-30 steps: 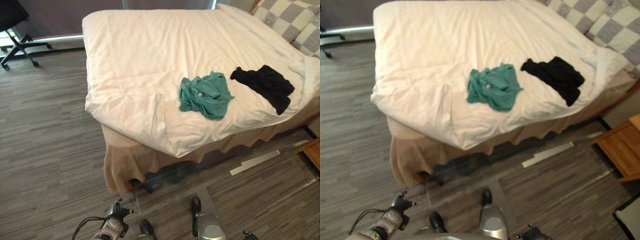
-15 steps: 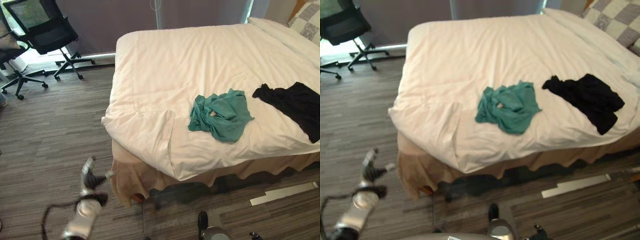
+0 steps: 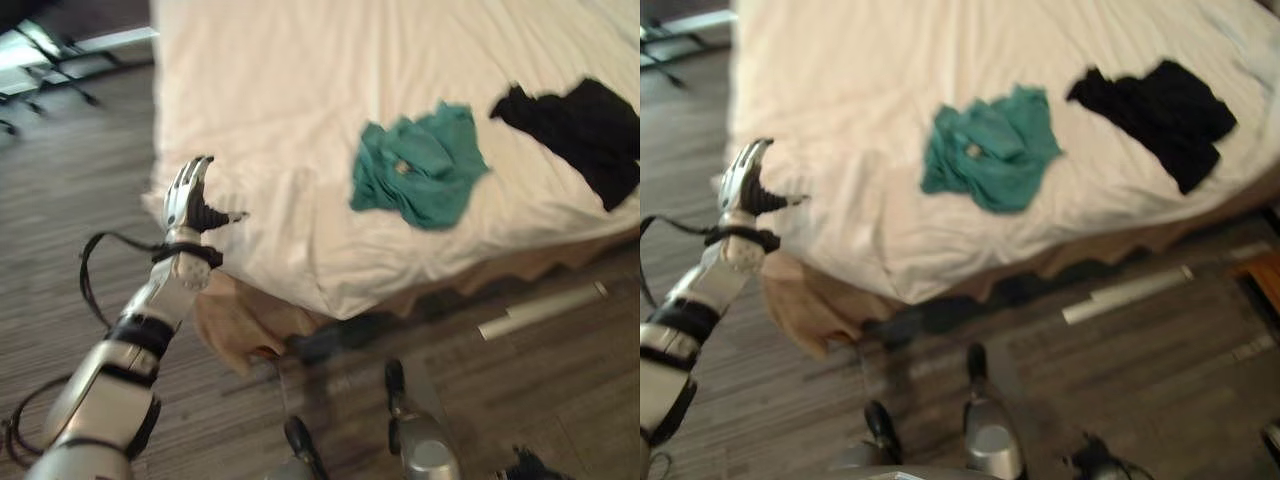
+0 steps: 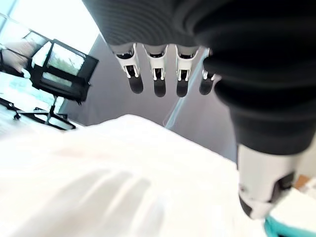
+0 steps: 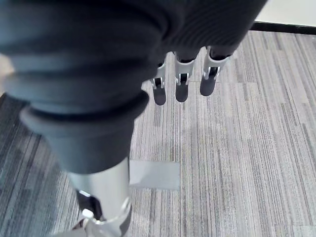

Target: Tidy up the quilt and then pick up the clothes from the bed and put them into the laundry hamper.

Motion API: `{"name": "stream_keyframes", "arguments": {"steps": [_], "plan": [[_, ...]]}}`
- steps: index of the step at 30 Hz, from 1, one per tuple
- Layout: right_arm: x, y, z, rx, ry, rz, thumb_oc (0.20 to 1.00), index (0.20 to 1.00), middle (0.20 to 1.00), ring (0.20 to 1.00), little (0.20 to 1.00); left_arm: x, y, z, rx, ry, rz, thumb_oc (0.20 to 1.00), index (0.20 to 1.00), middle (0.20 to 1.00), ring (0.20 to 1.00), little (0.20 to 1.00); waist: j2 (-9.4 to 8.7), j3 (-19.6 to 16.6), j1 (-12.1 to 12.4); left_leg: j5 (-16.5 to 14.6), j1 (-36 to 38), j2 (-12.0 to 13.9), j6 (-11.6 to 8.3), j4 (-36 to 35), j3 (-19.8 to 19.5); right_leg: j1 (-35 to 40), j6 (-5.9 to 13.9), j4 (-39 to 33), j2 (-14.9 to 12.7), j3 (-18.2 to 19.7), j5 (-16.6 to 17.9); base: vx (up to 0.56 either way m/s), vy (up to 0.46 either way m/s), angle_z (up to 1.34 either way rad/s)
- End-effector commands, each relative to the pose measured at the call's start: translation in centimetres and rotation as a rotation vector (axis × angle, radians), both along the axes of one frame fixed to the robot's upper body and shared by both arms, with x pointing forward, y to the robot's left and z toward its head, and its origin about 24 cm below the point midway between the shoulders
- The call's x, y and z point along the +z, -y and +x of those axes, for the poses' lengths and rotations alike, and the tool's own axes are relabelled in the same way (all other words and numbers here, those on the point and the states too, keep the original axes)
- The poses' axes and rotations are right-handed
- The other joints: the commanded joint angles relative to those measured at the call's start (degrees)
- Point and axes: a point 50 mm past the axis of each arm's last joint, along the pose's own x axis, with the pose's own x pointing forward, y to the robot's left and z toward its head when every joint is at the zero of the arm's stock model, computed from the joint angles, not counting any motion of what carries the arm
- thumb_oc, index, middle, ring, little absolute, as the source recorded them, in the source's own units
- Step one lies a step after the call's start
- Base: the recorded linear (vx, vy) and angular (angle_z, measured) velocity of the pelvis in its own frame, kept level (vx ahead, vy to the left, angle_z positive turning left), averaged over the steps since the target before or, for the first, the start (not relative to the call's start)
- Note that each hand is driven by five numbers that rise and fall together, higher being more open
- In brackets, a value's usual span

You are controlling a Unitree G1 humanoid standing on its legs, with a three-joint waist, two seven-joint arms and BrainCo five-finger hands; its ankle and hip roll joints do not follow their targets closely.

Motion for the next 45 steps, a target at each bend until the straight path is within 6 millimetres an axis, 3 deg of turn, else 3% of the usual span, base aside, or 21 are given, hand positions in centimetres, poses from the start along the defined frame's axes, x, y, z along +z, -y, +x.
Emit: {"name": "stream_keyframes", "arguments": {"steps": [1, 5, 6, 7, 8, 14, 15, 17, 18, 20, 22, 23, 24, 26, 31, 35, 36, 38, 42, 43, 45], "plan": [[0.6, 0.9, 0.6, 0.039, 0.026, -0.066, 1.0, 1.0, 1.0, 1.0, 1.0, 5.0, -0.4, 2.0, 0.084, 0.081, 0.19, 1.0, 1.0, 1.0, 1.0, 1.0, 0.67, 3.9, -0.5, -4.9, -5.6, 4.8, -1.05, 10.6, 0.6, -3.8, 5.71, 8.1, -2.1, 2.2, -9.1, -0.1, -0.037, -0.11], [0.3, 0.4, 0.6, 0.02, 0.02, -0.059, 1.0, 1.0, 1.0, 1.0, 1.0, 4.3, 0.8, 3.0, 0.089, -0.007, 0.333, 1.0, 1.0, 1.0, 1.0, 1.0, 0.63, 6.1, -0.5, -6.5, -8.0, 5.9, -1.45, 12.7, -0.3, -6.0, 6.32, 10.5, -2.4, 1.8, -10.8, -0.05, -0.025, -0.09], [0.2, 0.6, 0.1, -0.016, 0.005, -0.055, 1.0, 1.0, 1.0, 1.0, 1.0, 2.6, 0.7, 3.0, 0.104, -0.087, 0.397, 0.598, 0.598, 0.598, 0.598, 0.598, 0.83, 6.0, -0.6, -6.6, -7.7, 5.9, -1.45, 12.5, -0.2, -6.0, 6.54, 10.5, -2.4, 1.6, -10.8, -0.01, -0.005, -0.04], [0.2, 0.7, 0.1, -0.016, 0.005, -0.055, 1.0, 1.0, 1.0, 1.0, 1.0, 2.6, 0.8, 3.0, 0.103, -0.087, 0.397, 0.598, 0.598, 0.598, 0.598, 0.598, 0.84, 6.0, -0.6, -6.6, -7.6, 5.9, -1.45, 12.5, -0.2, -6.0, 6.54, 10.5, -2.4, 1.6, -10.8, 0.02, 0.021, -0.04], [0.1, 0.9, -0.3, -0.041, 0.001, -0.056, 1.0, 1.0, 1.0, 1.0, 1.0, 1.3, 0.6, 2.8, 0.11, -0.148, 0.442, 0.2, 0.2, 0.2, 0.2, 0.2, 0.93, 5.9, -0.8, -6.7, -7.1, 6.0, -1.48, 12.1, 0.1, -5.7, 6.58, 10.3, -2.4, 1.8, -10.9, 0.0, 0.0, 0.0], [1.8, 4.5, 0.2, -0.126, 0.04, -0.128, 1.0, 1.0, 1.0, 1.0, 1.0, -7.5, -5.4, -2.5, 0.27, -0.534, 0.389, 0.2, 0.2, 0.2, 0.2, 0.2, 1.26, 3.0, 0.3, -5.5, -2.8, 5.0, -1.18, 9.1, 2.0, -2.3, 5.76, 7.8, -2.6, 1.6, -9.6, 0.05, 0.033, -0.08], [2.6, 5.4, 1.1, -0.118, 0.073, -0.149, 1.0, 1.0, 1.0, 1.0, 1.0, -9.2, -7.6, -4.7, 0.34, -0.589, 0.348, 0.291, 0.291, 0.291, 0.291, 0.291, 1.1, 2.4, 0.7, -5.7, -2.0, 4.8, -1.19, 9.0, 2.0, -1.6, 5.59, 7.8, -2.5, 1.6, -9.8, 0.03, 0.009, -0.16], [4.7, 6.5, 3.7, -0.054, 0.198, -0.177, 1.0, 1.0, 1.0, 1.0, 1.0, -11.7, -11.8, -9.8, 0.479, -0.689, 0.289, 1.0, 1.0, 1.0, 1.0, 1.0, 0.66, 1.9, 1.4, -6.3, -0.8, 4.8, -1.22, 9.2, 2.2, -0.6, 5.32, 8.0, -2.4, 1.9, -10.3, 0.07, 0.034, -0.2], [4.7, 6.5, 3.7, -0.052, 0.197, -0.178, 1.0, 1.0, 1.0, 1.0, 1.0, -11.7, -11.8, -9.8, 0.48, -0.69, 0.288, 1.0, 1.0, 1.0, 1.0, 1.0, 0.68, 1.8, 1.3, -6.3, -0.8, 4.8, -1.22, 9.2, 2.2, -0.6, 5.33, 8.0, -2.4, 1.9, -10.3, 0.04, 0.034, -0.22], [10.6, 8.6, 8.2, 0.117, 0.436, -0.281, 1.0, 1.0, 1.0, 1.0, 1.0, -14.6, -16.8, -19.1, 0.708, -0.855, 0.22, 1.0, 1.0, 1.0, 1.0, 1.0, 0.28, 1.3, 2.5, -7.1, 1.2, 5.0, -1.34, 9.5, 2.8, 1.1, 5.31, 8.1, -2.4, 1.9, -10.6, 0.09, 0.077, -0.08], [15.3, 8.8, 11.2, 0.246, 0.607, -0.355, 1.0, 1.0, 1.0, 1.0, 1.0, -16.2, -18.4, -25.2, 0.832, -0.984, 0.189, 1.0, 1.0, 1.0, 1.0, 1.0, 0.27, 0.9, 3.8, -7.2, 2.3, 4.9, -1.36, 9.2, 3.1, 2.3, 5.48, 7.7, -2.7, 1.4, -10.6, 0.09, 0.08, -0.21], [17.2, 8.8, 12.3, 0.297, 0.668, -0.391, 0.52, 0.52, 0.52, 0.52, 0.52, -16.9, -18.6, -27.6, 0.875, -1.035, 0.157, 1.0, 1.0, 1.0, 1.0, 1.0, 0.31, 0.7, 4.6, -7.3, 2.6, 4.9, -1.3, 9.0, 3.2, 2.7, 5.53, 7.5, -2.8, 1.2, -10.6, 0.06, 0.071, -0.04], [19.3, 8.4, 13.5, 0.381, 0.722, -0.442, 0.2, 0.2, 0.2, 0.2, 0.2, -17.6, -18.6, -29.6, 0.897, -1.084, 0.135, 1.0, 1.0, 1.0, 1.0, 1.0, 0.34, 0.6, 5.2, -7.3, 2.9, 4.8, -1.28, 8.9, 3.2, 3.0, 5.58, 7.2, -2.9, 1.0, -10.5, 0.05, 0.075, 0.2], [24.1, 7.4, 16.0, 0.54, 0.841, -0.542, 0.2, 0.2, 0.2, 0.2, 0.2, -17.4, -19.2, -31.7, 0.918, -1.134, 0.143, 1.0, 1.0, 1.0, 1.0, 1.0, 0.3, 0.7, 6.9, -7.1, 2.9, 4.7, -1.19, 8.5, 2.9, 3.4, 5.65, 6.9, -3.2, 0.4, -10.3, 0.02, 0.047, 0.21], [33.5, 2.2, 21.0, 0.73, 1.179, -0.619, 0.2, 0.2, 0.2, 0.2, 0.2, -17.5, -18.7, -30.3, 0.825, -1.105, 0.195, 1.0, 1.0, 1.0, 1.0, 1.0, 0.32, 2.3, 11.1, -6.5, 1.8, 4.6, -1.04, 8.2, 1.4, 3.6, 5.78, 6.9, -3.8, -1.4, -10.2, -0.04, 0.018, 0.42], [41.8, -4.0, 25.1, 0.775, 1.465, -0.613, 0.2, 0.2, 0.2, 0.2, 0.2, -20.4, -13.7, -25.1, 0.676, -0.906, -0.03, 1.0, 1.0, 1.0, 1.0, 1.0, 0.92, 5.2, 15.1, -5.6, -1.9, 4.4, -0.87, 8.6, -1.4, 1.6, 5.46, 8.4, -4.7, -2.6, -10.4, -0.08, 0.001, 0.45], [41.8, -4.0, 25.1, 0.775, 1.466, -0.613, 0.2, 0.2, 0.2, 0.2, 0.2, -20.4, -13.7, -25.1, 0.676, -0.906, -0.03, 1.0, 1.0, 1.0, 1.0, 1.0, 0.94, 5.2, 15.0, -5.6, -1.9, 4.4, -0.87, 8.6, -1.4, 1.6, 5.46, 8.4, -4.7, -2.7, -10.4, -0.2, -0.043, 0.66], [46.5, -9.1, 27.7, 0.728, 1.592, -0.483, 0.2, 0.2, 0.2, 0.2, 0.2, -20.1, -11.1, -19.7, 0.627, -0.745, -0.147, 1.0, 1.0, 1.0, 1.0, 1.0, 1.31, 8.4, 18.3, -4.4, -9.7, 5.2, -1.0, 11.2, -5.4, -4.6, 4.72, 13.1, -5.0, -4.7, -11.2, -0.23, -0.079, 0.33], [44.4, -15.3, 29.6, 0.79, 1.535, -0.385, 0.2, 0.2, 0.2, 0.2, 0.2, -18.1, -4.8, -11.1, 0.415, -0.556, -0.187, 1.0, 1.0, 1.0, 1.0, 1.0, 1.37, 10.4, 19.7, -2.4, -16.3, 5.2, -1.25, 11.5, -7.6, -10.1, 4.59, 15.3, -5.5, -7.6, -11.2, -0.12, -0.06, 0.53], [40.9, -18.3, 29.8, 0.862, 1.46, -0.325, 0.2, 0.2, 0.2, 0.2, 0.2, -16.8, -0.8, -7.9, 0.319, -0.445, -0.285, 1.0, 1.0, 1.0, 1.0, 1.0, 1.41, 10.9, 19.8, -1.5, -18.4, 5.0, -1.3, 10.7, -8.3, -11.8, 4.53, 15.2, -5.3, -8.1, -11.2, -0.08, -0.037, 0.34], [39.1, -19.5, 29.6, 0.897, 1.423, -0.291, 0.2, 0.2, 0.2, 0.2, 0.2, -16.4, 0.8, -7.0, 0.277, -0.406, -0.322, 1.0, 1.0, 1.0, 1.0, 1.0, 1.45, 10.9, 19.7, -1.3, -19.1, 5.0, -1.23, 10.3, -8.7, -12.4, 4.46, 15.2, -5.3, -8.2, -11.2, -0.04, -0.031, 0.31]]}}
